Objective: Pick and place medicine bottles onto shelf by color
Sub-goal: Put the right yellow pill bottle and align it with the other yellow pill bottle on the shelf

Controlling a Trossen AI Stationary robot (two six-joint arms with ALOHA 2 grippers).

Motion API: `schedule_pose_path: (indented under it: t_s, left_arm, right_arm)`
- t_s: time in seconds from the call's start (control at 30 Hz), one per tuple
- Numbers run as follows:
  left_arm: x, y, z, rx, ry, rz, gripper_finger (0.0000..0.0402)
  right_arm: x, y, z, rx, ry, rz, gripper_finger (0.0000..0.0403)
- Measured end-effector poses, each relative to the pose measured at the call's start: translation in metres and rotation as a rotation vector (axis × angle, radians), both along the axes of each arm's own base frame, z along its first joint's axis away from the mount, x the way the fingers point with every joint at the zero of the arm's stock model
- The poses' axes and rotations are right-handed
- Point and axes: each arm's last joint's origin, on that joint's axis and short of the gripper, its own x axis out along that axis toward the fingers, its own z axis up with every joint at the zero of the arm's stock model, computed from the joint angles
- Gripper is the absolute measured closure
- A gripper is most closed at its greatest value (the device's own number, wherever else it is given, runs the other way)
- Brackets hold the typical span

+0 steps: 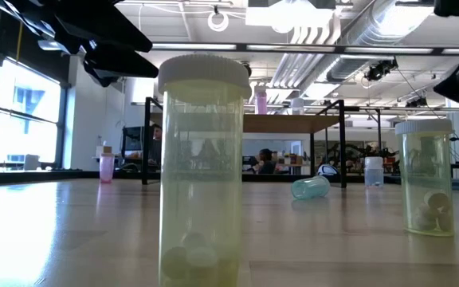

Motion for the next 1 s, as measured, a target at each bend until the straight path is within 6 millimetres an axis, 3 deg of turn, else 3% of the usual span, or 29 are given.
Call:
schedule_pose_path:
  t_s: [0.37,0.57,0.87,1.0]
  left_arm:
    - [0.0,0.0,0.0,-0.002,-0.001,-0.002,0.0167]
    - [0.0,0.0,0.0,-0.002,-0.001,-0.002,0.0167]
    - [0.0,0.0,0.0,-0.002,-0.001,-0.002,0.0167]
    - [0.0,0.0,0.0,-0.004,-0.001,-0.006,0.0167]
  right_arm:
    - [0.008,0.013,-0.036,-0.086,-0.059,-0.054,0.0244]
    - [0.009,0.015,-0.037,-0.033,-0.045,-0.077,0.0241]
    - [0.012,0.013,-0.034,-0.113,-0.156,-0.125,0.0179]
    - [0.014,0.014,-0.033,-0.115,-0.19,-0.122,0.0172]
